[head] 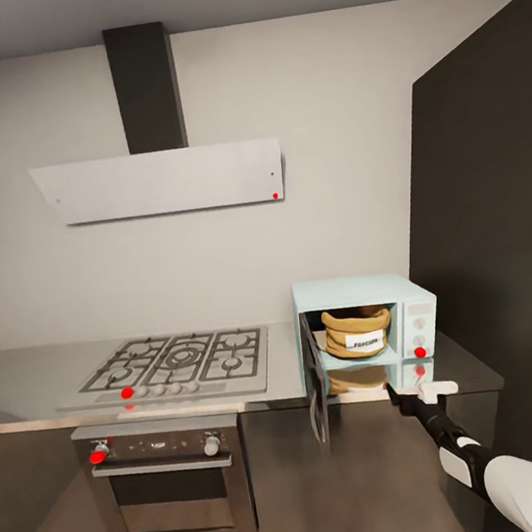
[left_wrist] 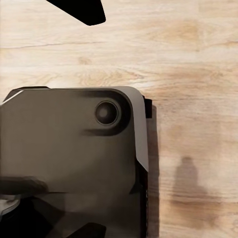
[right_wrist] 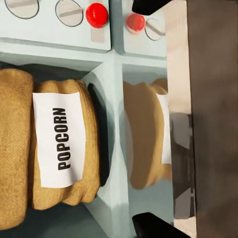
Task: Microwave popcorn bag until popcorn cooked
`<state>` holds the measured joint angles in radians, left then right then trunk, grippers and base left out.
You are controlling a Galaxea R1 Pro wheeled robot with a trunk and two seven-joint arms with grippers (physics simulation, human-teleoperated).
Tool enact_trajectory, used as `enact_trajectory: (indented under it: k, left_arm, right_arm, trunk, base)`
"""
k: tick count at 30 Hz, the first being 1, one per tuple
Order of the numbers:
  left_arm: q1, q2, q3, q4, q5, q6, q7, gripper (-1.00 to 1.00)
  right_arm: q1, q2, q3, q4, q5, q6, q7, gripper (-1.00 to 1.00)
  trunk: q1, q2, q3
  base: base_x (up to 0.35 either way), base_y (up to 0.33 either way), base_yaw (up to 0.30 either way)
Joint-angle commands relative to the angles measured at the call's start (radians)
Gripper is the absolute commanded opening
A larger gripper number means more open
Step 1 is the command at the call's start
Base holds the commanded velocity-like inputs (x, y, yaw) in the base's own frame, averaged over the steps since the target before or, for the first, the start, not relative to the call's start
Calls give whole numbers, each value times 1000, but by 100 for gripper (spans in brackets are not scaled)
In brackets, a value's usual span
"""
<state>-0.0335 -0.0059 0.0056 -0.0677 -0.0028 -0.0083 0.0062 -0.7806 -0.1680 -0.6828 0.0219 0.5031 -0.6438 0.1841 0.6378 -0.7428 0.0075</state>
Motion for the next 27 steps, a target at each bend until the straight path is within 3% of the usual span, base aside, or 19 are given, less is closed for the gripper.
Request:
enact_trajectory:
  k: [1,8,17,20,23,26,27]
  left_arm:
    - [0,0,1,0,0,-1,1,100]
    - [0,0,1,0,0,-1,1,100]
    - [0,-2,-1,0,0,1,0,100]
    - [0,-2,-1,0,0,1,0,100]
    - [0,-2,-1,0,0,1,0,100]
    - [0,-2,-1,0,0,1,0,100]
    - [0,-2,-1,0,0,1,0,100]
  right_arm:
    - [0,0,-9,5,2,-9,6,100]
    - [0,1,-10,8,2,-31,-97,100]
    - [0,3,-12,-7,1,-62,-115,100]
    - [0,14,-12,-32,0,-62,-114,100]
    - [0,34,-12,-57,0,-62,-114,100]
    - [-2,84,-12,-155,1,-44,-114,100]
    - [-3,115,-12,-218,1,-10,-113,100]
  trunk:
    - [0,0,-2]
    - [0,0,-12]
    - [0,0,-24]
    - [0,0,-26]
    - [0,0,-26]
    - [0,0,-26]
    - [0,0,-26]
  base:
    - [0,0,0]
    - [0,0,0]
    - [0,0,0]
    - [0,0,0]
    - [0,0,0]
    - [0,0,0]
    - [0,0,0]
